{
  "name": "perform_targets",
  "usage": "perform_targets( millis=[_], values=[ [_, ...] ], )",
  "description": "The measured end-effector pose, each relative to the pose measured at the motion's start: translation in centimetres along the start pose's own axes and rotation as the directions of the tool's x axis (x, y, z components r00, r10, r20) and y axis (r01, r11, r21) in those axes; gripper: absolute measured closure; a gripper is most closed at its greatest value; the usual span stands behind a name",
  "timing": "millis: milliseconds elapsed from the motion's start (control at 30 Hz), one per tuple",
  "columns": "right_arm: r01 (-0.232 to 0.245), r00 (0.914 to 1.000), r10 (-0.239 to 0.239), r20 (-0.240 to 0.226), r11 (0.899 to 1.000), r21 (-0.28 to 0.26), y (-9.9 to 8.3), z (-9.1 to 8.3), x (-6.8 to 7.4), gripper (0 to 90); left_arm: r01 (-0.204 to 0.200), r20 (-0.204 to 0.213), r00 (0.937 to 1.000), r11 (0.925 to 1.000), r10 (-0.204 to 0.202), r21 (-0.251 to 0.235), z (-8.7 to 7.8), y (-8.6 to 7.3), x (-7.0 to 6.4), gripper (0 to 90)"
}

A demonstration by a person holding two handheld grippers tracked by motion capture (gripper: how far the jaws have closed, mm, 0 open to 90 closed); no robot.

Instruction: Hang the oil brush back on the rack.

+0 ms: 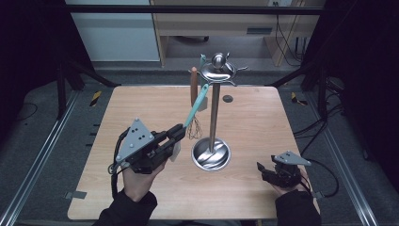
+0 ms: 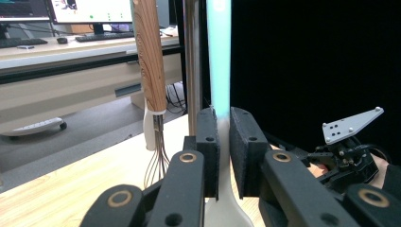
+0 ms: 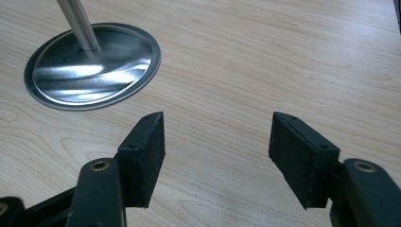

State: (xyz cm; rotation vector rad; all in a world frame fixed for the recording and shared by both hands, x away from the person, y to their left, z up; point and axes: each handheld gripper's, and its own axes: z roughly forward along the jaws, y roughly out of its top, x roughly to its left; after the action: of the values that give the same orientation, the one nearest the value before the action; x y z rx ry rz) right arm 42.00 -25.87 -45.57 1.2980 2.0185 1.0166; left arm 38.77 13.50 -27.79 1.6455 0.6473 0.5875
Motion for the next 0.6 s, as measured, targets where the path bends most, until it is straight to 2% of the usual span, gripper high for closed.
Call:
perform_targets(
  millis=[333,600],
  values=[
    [0.002,1.0,-0.002,0.0,1.0,0.0,0.0,0.0,0.0,36.8,-0.008,-0.018,0.9998,0.9995,0.008,0.032,1.3,-0.2,-0.2,82.0],
    [0.007,1.0,-0.007,0.004,1.0,0.0,0.0,0.0,0.0,36.8,-0.004,-0.026,0.9997,0.9993,0.005,0.038,2.3,-0.4,-0.2,81.9]
  ],
)
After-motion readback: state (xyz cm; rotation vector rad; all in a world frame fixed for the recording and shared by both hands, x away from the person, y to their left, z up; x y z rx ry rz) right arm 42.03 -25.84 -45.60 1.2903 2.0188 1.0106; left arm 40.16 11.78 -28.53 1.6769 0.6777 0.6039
